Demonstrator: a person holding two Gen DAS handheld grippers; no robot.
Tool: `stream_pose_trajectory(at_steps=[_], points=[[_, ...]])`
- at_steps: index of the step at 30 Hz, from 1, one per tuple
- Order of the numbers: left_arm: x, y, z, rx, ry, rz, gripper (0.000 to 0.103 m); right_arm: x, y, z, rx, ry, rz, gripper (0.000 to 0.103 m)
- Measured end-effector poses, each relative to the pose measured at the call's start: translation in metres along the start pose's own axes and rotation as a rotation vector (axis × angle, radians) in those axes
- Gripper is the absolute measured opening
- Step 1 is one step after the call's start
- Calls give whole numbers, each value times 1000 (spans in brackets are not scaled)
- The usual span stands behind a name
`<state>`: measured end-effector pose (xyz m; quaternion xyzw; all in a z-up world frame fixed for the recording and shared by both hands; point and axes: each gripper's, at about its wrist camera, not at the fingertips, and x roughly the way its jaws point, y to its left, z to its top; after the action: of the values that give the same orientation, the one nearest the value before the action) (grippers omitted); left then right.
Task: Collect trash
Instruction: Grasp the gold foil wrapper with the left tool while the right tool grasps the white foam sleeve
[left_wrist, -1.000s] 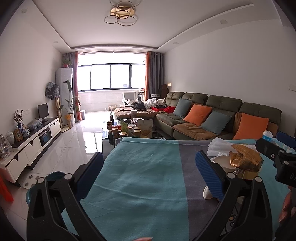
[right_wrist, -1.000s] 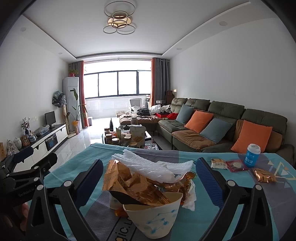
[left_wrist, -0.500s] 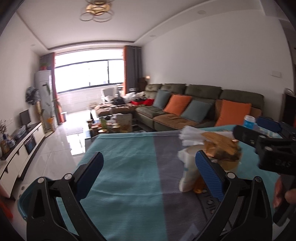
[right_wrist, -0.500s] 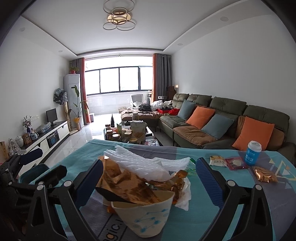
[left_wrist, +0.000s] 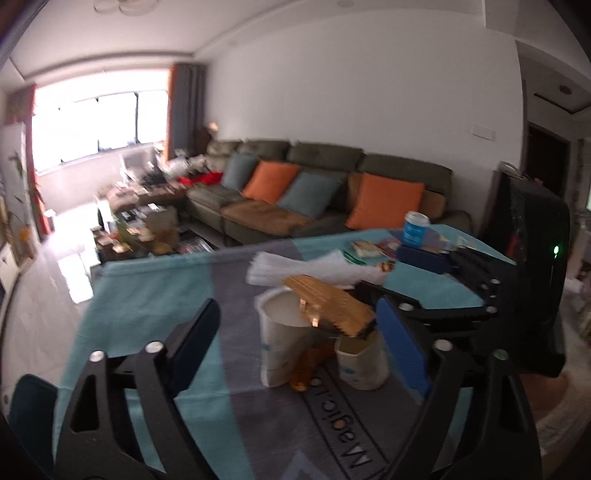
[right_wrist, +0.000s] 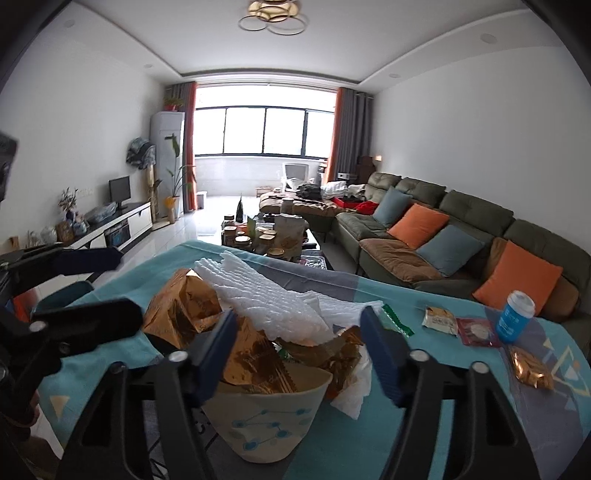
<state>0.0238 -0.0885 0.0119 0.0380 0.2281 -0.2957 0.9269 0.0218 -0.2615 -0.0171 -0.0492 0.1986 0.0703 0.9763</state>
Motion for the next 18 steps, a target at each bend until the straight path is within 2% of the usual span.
stream_pose_trajectory(at_steps=[1,2,4,5,7,8,9,11,18], points=[[4,1,1,-9,18,-22,73,1,1,1,-8,-2,6,57],[9,1,2,-19,35,-46,70,2,3,1,-17,-3,13,52],[16,5,2,-41,60,-85,56,5,1,2,-27,2,28,40],[19,7,2,-56,75,-109,52,6,1,3,-29,3,45,34],[22,12,-1,-83,103,-156,33,8,2,3,-40,2,53,30],[23,14,-3,-93,111,-172,29,8,3,2,-45,2,57,25],[24,16,-4,-104,115,-184,20,8,4,3,-50,0,62,21],[26,20,-6,-124,120,-204,17,9,3,4,-50,1,79,13],[17,27,-8,-149,72,-218,14,2,2,13,-13,-22,124,9]])
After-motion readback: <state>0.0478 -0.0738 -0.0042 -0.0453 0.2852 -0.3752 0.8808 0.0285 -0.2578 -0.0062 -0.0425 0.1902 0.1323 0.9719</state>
